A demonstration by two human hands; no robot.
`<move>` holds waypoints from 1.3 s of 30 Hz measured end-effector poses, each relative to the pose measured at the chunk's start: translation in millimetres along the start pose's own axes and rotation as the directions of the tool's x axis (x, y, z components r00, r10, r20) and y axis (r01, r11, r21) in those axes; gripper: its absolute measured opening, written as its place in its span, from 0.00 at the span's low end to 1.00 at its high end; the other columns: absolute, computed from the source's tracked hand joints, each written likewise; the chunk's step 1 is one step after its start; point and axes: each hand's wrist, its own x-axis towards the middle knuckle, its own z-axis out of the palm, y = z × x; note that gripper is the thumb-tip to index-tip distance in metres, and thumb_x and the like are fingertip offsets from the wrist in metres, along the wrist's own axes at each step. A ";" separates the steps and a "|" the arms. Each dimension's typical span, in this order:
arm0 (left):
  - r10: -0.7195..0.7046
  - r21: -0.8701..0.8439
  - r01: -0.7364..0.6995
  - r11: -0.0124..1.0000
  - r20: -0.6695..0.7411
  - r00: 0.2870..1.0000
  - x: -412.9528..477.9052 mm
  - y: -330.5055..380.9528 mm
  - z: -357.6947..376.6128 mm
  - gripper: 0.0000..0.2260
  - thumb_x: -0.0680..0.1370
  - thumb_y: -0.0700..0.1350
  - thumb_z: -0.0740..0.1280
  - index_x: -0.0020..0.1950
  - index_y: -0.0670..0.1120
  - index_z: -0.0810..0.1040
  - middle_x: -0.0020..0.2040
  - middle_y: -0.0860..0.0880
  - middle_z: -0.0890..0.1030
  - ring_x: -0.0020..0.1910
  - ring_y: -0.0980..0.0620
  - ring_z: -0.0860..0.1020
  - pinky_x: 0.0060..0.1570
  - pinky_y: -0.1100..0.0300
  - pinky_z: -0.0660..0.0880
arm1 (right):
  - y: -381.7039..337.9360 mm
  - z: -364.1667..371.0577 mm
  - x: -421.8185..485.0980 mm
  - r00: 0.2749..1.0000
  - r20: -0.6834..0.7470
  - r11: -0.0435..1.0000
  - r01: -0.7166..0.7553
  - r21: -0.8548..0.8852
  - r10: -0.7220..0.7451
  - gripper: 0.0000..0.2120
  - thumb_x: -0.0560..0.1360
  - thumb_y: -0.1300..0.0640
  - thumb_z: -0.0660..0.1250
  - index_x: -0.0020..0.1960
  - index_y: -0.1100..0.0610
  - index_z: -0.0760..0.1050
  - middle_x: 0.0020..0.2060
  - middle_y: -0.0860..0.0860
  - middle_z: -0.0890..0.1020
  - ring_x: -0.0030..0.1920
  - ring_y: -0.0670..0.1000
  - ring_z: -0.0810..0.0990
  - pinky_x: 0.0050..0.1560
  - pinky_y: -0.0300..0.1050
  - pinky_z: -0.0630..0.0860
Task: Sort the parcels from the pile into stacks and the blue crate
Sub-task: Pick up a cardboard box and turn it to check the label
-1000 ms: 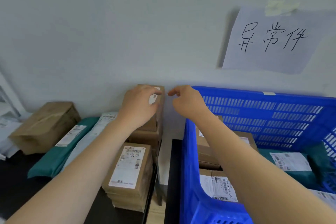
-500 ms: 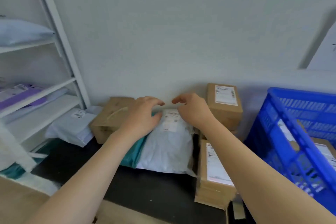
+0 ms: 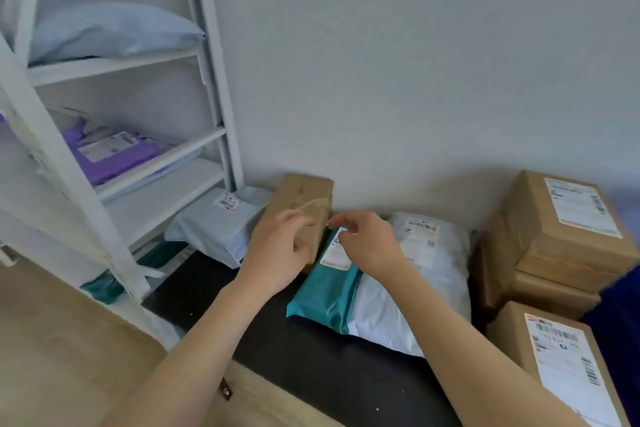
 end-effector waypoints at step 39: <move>-0.418 -0.391 0.635 0.666 0.510 0.752 178.4 -179.5 66.4 0.23 0.77 0.47 0.69 0.70 0.46 0.69 0.62 0.49 0.78 0.60 0.49 0.76 0.60 0.54 0.72 | 51.5 122.0 167.7 0.796 0.326 0.675 -0.605 0.422 0.510 0.20 0.82 0.53 0.58 0.73 0.55 0.65 0.64 0.49 0.75 0.57 0.47 0.74 0.54 0.38 0.73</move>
